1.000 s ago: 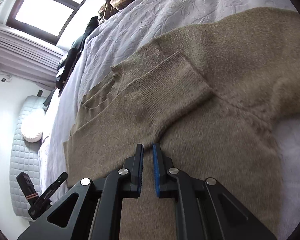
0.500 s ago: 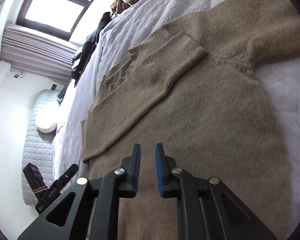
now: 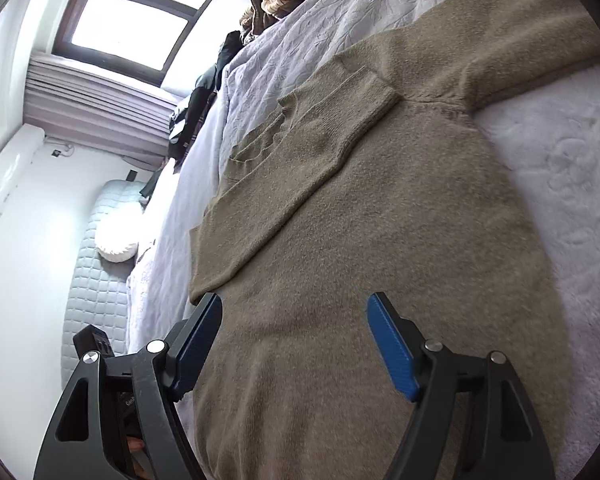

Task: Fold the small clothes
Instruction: 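Grasp the other sleeve with the right gripper and fold it across the body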

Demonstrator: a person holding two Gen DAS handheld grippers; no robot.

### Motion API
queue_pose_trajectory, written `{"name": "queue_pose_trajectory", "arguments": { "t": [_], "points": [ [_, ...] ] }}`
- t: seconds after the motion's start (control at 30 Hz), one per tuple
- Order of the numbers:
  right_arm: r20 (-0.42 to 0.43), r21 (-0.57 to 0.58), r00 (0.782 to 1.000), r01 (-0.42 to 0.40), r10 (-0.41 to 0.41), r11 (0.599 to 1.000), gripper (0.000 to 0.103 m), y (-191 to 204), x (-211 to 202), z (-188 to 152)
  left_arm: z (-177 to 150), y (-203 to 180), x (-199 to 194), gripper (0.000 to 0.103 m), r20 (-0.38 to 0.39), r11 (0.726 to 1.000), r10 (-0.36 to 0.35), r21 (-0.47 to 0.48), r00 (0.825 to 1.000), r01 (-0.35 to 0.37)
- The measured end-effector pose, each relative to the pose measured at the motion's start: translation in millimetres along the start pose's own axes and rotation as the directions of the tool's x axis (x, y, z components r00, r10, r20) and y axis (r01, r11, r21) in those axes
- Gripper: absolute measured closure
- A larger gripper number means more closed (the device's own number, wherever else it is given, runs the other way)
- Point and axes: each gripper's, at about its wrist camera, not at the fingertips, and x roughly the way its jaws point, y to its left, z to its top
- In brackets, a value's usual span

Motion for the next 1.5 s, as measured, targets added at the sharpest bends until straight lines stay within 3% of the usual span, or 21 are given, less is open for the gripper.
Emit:
{"name": "queue_pose_trajectory", "arguments": {
  "t": [0.33, 0.67, 0.87, 1.1, 1.33, 1.4, 1.5],
  "points": [
    [0.108, 0.027, 0.994, 0.012, -0.015, 1.000, 0.025, -28.9, -50.2, 12.8, -3.6, -53.2, -0.9, 0.003, 0.014, 0.998, -0.007, 0.064, 1.000, 0.006],
    [0.262, 0.200, 0.964, -0.014, -0.039, 0.980, 0.025, -99.0, -121.1, 37.9, -1.5, -100.4, 16.1, 0.003, -0.028, 0.993, -0.031, 0.111, 0.999, 0.034],
    [0.385, 0.268, 0.921, -0.046, -0.064, 0.962, 0.025, -131.3, -163.5, 57.0, 5.5, -127.7, 22.8, 0.003, -0.029, 0.991, -0.055, 0.123, 0.998, 0.058],
    [0.533, 0.378, 0.830, -0.061, -0.163, 0.924, 0.025, -178.8, -217.4, 78.7, 15.0, -163.5, 32.5, 0.003, -0.038, 0.985, -0.087, 0.149, 0.996, 0.092],
    [0.587, 0.493, 0.790, -0.174, -0.178, 0.853, 0.025, -234.3, -239.5, 99.8, 21.7, -190.7, 45.0, 0.003, -0.051, 0.980, -0.103, 0.165, 0.993, 0.111],
    [0.594, 0.505, 0.786, -0.198, -0.172, 0.840, 0.029, -240.1, -238.3, 105.9, 24.2, -195.8, 48.0, 0.003, -0.051, 0.980, -0.104, 0.166, 0.993, 0.111],
    [0.592, 0.502, 0.794, -0.229, -0.139, 0.834, 0.061, -250.4, -238.1, 113.4, 28.1, -201.9, 51.3, 0.003, -0.047, 0.980, -0.110, 0.165, 0.993, 0.116]
  ]
}}
